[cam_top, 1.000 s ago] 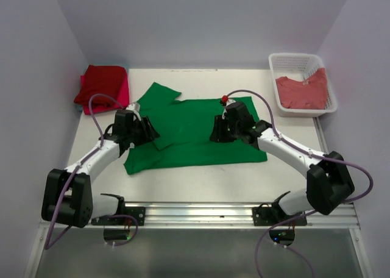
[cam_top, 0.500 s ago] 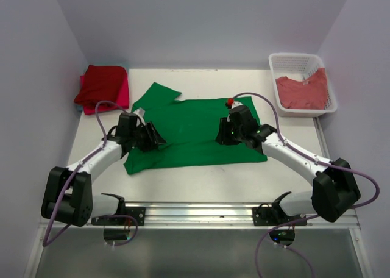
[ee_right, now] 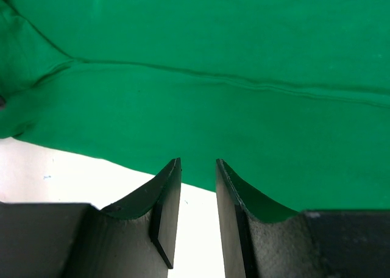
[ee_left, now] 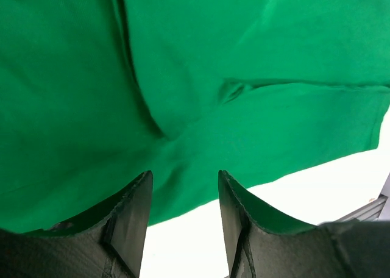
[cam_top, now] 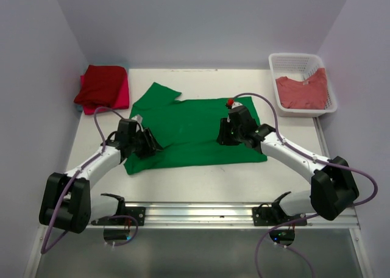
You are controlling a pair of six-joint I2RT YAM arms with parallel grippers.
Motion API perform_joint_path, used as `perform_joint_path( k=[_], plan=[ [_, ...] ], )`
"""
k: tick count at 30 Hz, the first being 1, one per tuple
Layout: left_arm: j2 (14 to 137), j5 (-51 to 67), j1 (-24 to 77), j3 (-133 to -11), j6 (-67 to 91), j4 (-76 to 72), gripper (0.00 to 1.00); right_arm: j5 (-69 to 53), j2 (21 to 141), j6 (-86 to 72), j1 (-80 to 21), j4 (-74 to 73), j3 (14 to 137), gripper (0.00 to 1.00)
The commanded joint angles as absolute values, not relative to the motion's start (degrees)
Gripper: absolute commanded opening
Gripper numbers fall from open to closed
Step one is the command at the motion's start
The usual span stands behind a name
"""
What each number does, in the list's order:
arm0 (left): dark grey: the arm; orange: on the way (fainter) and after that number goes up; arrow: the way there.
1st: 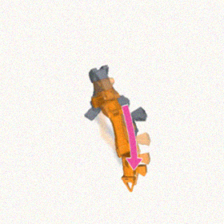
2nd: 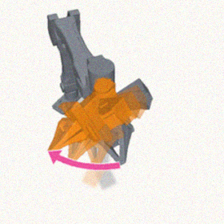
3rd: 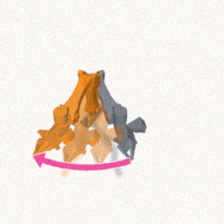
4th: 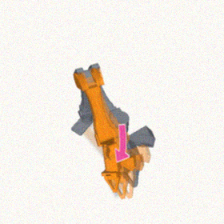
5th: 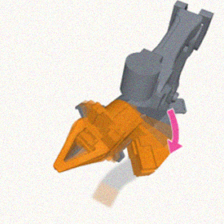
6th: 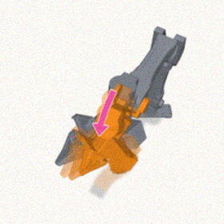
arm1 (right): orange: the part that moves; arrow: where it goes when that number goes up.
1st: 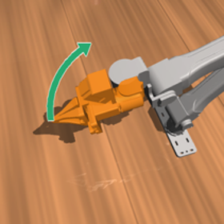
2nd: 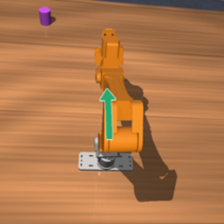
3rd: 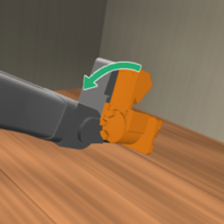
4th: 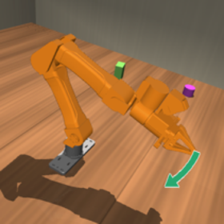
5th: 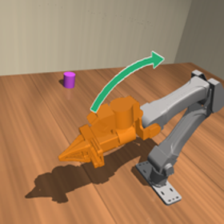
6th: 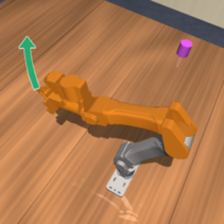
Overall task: Fold and stack the t-shirts
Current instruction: Fold the flattened tshirt in 1/3 of the way
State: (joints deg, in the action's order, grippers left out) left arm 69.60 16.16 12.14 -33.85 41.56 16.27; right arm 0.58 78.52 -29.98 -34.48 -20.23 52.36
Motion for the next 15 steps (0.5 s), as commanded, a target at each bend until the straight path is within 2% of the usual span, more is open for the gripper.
perform_joint_path(
  k=[1, 15],
  plan=[
    [72.24, 18.54, 12.39, -31.73, 43.24, 8.81, 0.50, 2.02, 78.31, -30.50, -34.54, -20.83, 52.56, 0.33],
    [73.12, 17.05, 12.39, -30.32, 44.38, 0.97, 0.47, 2.29, 76.90, -30.94, -34.63, -20.92, 51.06, 0.29]
  ],
)
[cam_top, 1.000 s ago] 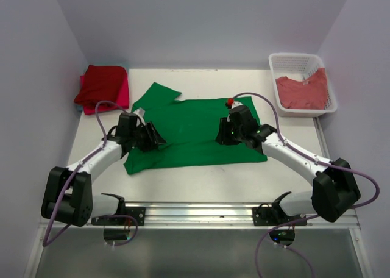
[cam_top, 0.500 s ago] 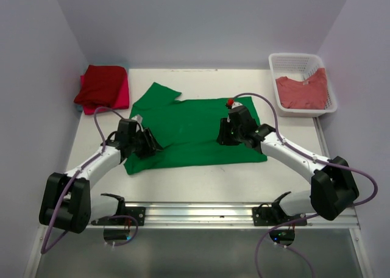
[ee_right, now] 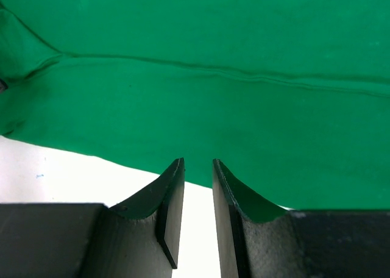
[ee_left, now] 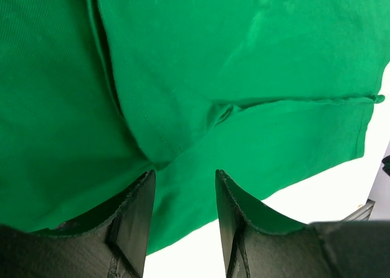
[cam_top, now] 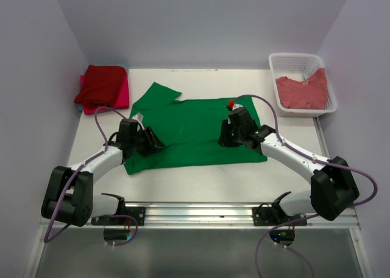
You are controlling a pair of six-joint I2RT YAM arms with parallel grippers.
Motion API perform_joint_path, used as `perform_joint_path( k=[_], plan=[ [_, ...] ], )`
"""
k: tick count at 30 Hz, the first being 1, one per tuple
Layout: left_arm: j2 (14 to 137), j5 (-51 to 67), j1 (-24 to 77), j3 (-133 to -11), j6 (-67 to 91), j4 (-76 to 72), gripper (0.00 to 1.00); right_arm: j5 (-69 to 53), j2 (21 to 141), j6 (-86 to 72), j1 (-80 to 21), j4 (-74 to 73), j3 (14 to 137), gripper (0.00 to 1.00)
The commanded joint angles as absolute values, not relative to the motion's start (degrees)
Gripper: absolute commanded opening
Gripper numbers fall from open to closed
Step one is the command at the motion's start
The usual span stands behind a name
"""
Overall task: Fold and stack the t-shirts
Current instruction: Fold the flattened tshirt in 1/3 of the way
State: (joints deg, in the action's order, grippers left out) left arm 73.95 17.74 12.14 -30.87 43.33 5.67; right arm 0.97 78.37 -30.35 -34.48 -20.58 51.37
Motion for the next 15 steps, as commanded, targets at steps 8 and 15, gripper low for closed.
perform_joint_path(
  k=[8, 15],
  plan=[
    [76.99, 15.65, 12.48, -31.99, 43.51, 3.60, 0.46, 2.99, 76.38, -30.85, -34.54, -21.18, 50.89, 0.29],
    [76.20, 13.27, 12.57, -32.52, 43.33, 5.28, 0.44, 2.99, 76.46, -31.02, -34.63, -21.10, 50.45, 0.28]
  ],
)
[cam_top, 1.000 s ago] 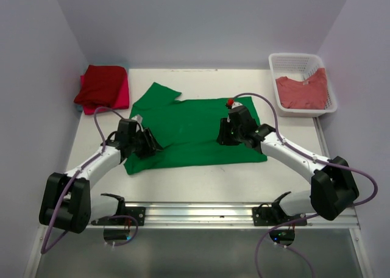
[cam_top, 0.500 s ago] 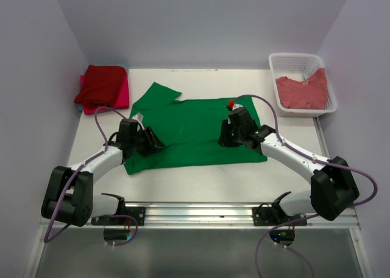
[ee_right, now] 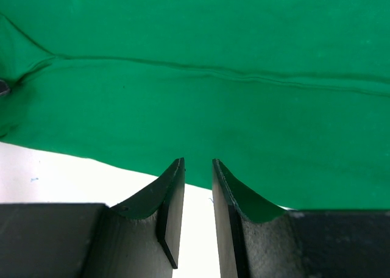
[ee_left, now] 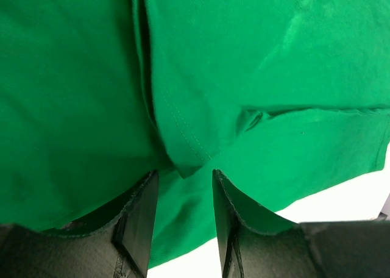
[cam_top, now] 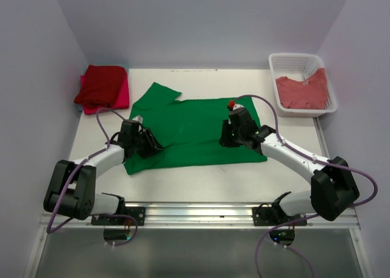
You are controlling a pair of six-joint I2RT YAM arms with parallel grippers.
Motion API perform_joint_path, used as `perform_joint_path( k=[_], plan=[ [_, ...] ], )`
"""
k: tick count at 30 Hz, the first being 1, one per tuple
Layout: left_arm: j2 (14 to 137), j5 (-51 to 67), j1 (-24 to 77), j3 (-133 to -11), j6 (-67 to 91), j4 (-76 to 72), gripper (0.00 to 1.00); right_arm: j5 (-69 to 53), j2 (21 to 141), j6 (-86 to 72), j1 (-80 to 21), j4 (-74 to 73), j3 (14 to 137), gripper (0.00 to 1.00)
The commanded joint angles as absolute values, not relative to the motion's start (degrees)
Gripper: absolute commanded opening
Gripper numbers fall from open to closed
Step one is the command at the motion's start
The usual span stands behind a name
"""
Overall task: Fold and stack the t-shirts
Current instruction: Fold the flattened tshirt in 1/3 of the way
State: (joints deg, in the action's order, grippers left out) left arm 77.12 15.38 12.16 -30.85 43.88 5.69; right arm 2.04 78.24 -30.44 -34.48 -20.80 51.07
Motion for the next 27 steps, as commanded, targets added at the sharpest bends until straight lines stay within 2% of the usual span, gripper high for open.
perform_joint_path(
  k=[1, 3, 7, 11, 15, 23, 27],
  plan=[
    [76.20, 13.27, 12.57, -32.17, 43.33, 3.19, 0.44, 2.99, 76.46, -31.20, -34.54, -21.01, 50.54, 0.26],
    [76.38, 13.80, 12.57, -30.68, 43.59, 0.97, 0.42, 2.55, 76.55, -31.38, -34.63, -20.83, 50.62, 0.23],
    [78.04, 14.59, 12.57, -29.53, 43.94, -7.01, 0.25, 2.46, 76.29, -31.38, -34.63, -21.00, 50.54, 0.17],
    [79.63, 15.12, 12.57, -29.53, 44.21, -9.05, 0.20, 2.72, 75.50, -31.38, -34.54, -21.36, 50.01, 0.13],
    [80.33, 16.78, 12.57, -29.62, 44.38, -9.58, 0.00, 2.81, 75.23, -31.38, -34.63, -21.18, 49.48, 0.10],
    [75.06, 17.67, 12.57, -31.20, 43.25, -8.79, 0.00, 2.73, 76.29, -31.46, -34.54, -20.48, 49.13, 0.09],
    [78.39, 17.14, 12.57, -32.95, 41.40, -8.96, 0.00, 2.37, 77.17, -31.55, -34.54, -20.04, 49.39, 0.09]
  ],
)
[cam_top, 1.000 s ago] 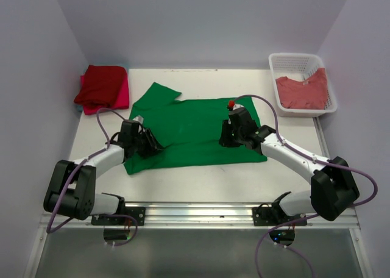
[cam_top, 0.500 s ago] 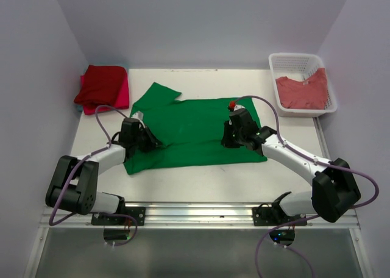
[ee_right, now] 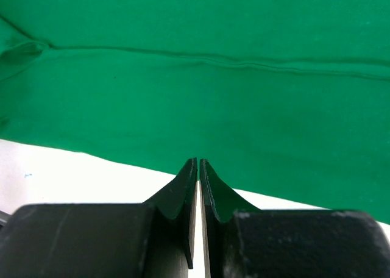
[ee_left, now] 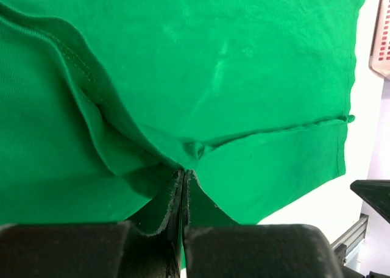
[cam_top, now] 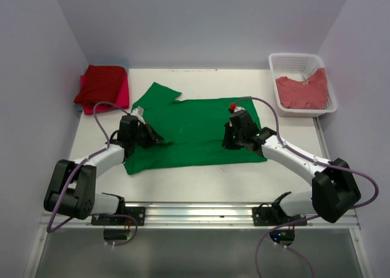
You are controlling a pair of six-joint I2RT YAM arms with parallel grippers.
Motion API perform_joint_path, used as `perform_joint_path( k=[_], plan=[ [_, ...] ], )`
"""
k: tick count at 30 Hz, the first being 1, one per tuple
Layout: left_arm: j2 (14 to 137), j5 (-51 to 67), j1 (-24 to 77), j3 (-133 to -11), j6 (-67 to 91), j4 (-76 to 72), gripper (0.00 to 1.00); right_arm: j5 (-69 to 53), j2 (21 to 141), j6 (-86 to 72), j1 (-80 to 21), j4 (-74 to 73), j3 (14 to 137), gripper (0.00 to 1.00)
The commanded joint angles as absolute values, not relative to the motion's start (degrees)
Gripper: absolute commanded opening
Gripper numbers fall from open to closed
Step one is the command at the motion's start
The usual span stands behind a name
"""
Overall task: Fold and stack the t-shirts
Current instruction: Fold the flattened tshirt in 1/3 of the way
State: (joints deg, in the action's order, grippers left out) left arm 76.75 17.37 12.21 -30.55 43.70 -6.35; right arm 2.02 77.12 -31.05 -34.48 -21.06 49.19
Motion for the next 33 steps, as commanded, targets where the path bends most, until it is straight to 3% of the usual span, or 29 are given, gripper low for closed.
perform_joint_path(
  k=[1, 12, 28, 33],
  plan=[
    [79.44, 17.57, 12.57, -34.18, 40.96, -8.53, 0.00, 2.37, 77.17, -31.64, -34.54, -20.13, 49.39, 0.09],
    [93.24, 22.85, 12.66, -39.37, 40.25, -13.53, 0.00, 1.41, 77.08, -32.17, -34.54, -19.51, 47.99, 0.09],
    [94.92, 21.00, 12.83, -44.73, 37.00, -13.01, 0.00, 0.35, 79.80, -32.26, -34.54, -17.84, 47.90, 0.09],
    [98.26, 22.68, 12.74, -46.58, 35.42, -15.11, 0.05, 0.35, 80.07, -32.08, -34.54, -17.58, 47.72, 0.09]
  ],
)
